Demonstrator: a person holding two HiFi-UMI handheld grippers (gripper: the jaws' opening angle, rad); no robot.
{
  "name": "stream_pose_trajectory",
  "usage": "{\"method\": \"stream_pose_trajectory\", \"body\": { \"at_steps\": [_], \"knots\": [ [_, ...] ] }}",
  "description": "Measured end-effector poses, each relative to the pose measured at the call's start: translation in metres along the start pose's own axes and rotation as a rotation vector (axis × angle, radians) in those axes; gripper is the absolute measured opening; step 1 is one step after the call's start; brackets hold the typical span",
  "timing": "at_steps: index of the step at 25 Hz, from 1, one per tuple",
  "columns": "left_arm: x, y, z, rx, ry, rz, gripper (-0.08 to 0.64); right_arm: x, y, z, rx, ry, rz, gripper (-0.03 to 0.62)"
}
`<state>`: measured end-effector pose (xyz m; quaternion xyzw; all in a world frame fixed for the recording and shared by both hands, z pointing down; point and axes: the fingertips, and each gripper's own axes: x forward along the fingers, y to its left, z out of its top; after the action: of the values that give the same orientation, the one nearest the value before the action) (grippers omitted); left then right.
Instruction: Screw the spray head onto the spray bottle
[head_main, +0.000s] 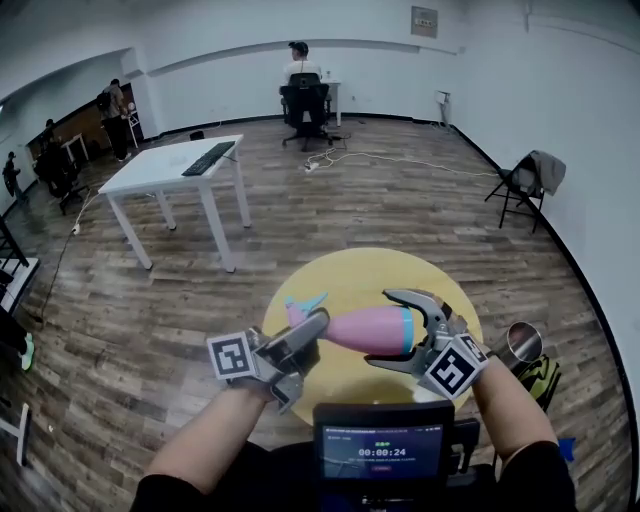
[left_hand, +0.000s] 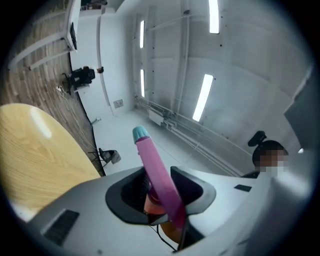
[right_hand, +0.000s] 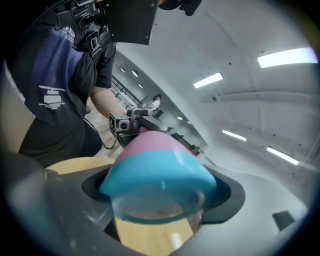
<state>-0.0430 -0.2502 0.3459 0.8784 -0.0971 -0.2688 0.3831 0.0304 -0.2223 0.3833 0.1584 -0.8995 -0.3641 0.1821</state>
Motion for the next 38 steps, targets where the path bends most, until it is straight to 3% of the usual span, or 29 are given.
{"method": "stream_pose_trajectory", "body": {
  "at_steps": [1,3,5,7,8,9,10,11,14,16,18,20,23,25,26,27,28,29,31,33,34,35,36,38],
  "knots": [
    [0.006,-0.005,-0.007,0.013,0.020,-0.005,0.161,0.001,0.001,0.009,0.054,-0.050,0.037,0.497],
    [0.010,-0.016,-0.019,0.105,0.082,-0.017,0.166,-0.008,-0.003,0.023,0.320,-0.168,0.135,0.486],
    [0.010,-0.036,-0.032,0.313,0.155,-0.056,0.170,-0.020,-0.007,0.024,0.624,-0.239,0.255,0.486],
    [0.014,-0.054,-0.043,0.591,0.226,-0.083,0.170,-0.022,-0.006,0.019,0.875,-0.282,0.399,0.488],
    [0.016,-0.057,-0.045,0.672,0.250,-0.081,0.170,-0.020,-0.004,0.016,0.976,-0.296,0.459,0.488],
    [0.017,-0.056,-0.042,0.680,0.255,-0.074,0.169,-0.017,-0.001,0.015,1.035,-0.304,0.485,0.488],
    [0.016,-0.053,-0.036,0.623,0.238,-0.066,0.164,-0.012,0.000,0.014,1.036,-0.298,0.463,0.488],
    [0.014,-0.047,-0.026,0.529,0.200,-0.055,0.159,-0.007,-0.001,0.014,0.978,-0.275,0.395,0.490],
    [-0.004,-0.016,0.006,0.231,0.046,0.019,0.158,0.002,-0.012,0.009,0.590,-0.138,0.136,0.511],
    [-0.024,0.005,0.023,0.108,-0.048,0.071,0.158,-0.005,-0.016,0.005,0.366,-0.060,0.059,0.542],
    [-0.044,0.018,0.035,0.049,-0.110,0.101,0.157,-0.018,-0.017,-0.001,0.246,-0.007,0.016,0.546],
    [-0.057,0.022,0.041,0.025,-0.135,0.102,0.156,-0.025,-0.017,-0.007,0.204,0.020,-0.018,0.552],
    [-0.047,0.016,0.032,0.021,-0.081,0.061,0.157,-0.015,-0.013,-0.007,0.161,0.042,-0.030,0.560],
    [-0.022,0.004,0.012,0.019,-0.011,0.015,0.156,0.001,0.000,0.000,0.102,0.035,0.014,0.560],
    [-0.010,-0.001,0.003,0.020,0.011,0.001,0.156,0.007,0.009,0.005,0.090,0.008,0.058,0.559],
    [-0.002,-0.006,-0.004,0.031,0.028,-0.001,0.159,0.010,0.014,0.011,0.127,-0.041,0.108,0.493],
    [0.003,-0.009,-0.009,0.065,0.053,0.000,0.156,0.009,0.016,0.015,0.238,-0.099,0.162,0.491],
    [0.005,-0.015,-0.015,0.130,0.090,-0.005,0.157,0.004,0.014,0.018,0.409,-0.148,0.225,0.489],
    [0.007,-0.034,-0.029,0.339,0.168,-0.040,0.164,-0.009,0.009,0.020,0.745,-0.226,0.383,0.489],
    [0.010,-0.047,-0.035,0.510,0.217,-0.067,0.164,-0.013,0.009,0.023,0.941,-0.281,0.503,0.490],
    [0.011,-0.046,-0.033,0.513,0.218,-0.069,0.163,-0.010,0.010,0.023,0.973,-0.283,0.513,0.491],
    [0.010,-0.042,-0.027,0.466,0.201,-0.066,0.160,-0.006,0.010,0.023,0.961,-0.272,0.482,0.491],
    [0.007,-0.036,-0.019,0.389,0.167,-0.056,0.155,-0.001,0.007,0.022,0.908,-0.250,0.415,0.492],
    [-0.005,-0.016,0.001,0.228,0.075,-0.006,0.153,0.004,-0.002,0.016,0.686,-0.173,0.240,0.495]
  ]
}}
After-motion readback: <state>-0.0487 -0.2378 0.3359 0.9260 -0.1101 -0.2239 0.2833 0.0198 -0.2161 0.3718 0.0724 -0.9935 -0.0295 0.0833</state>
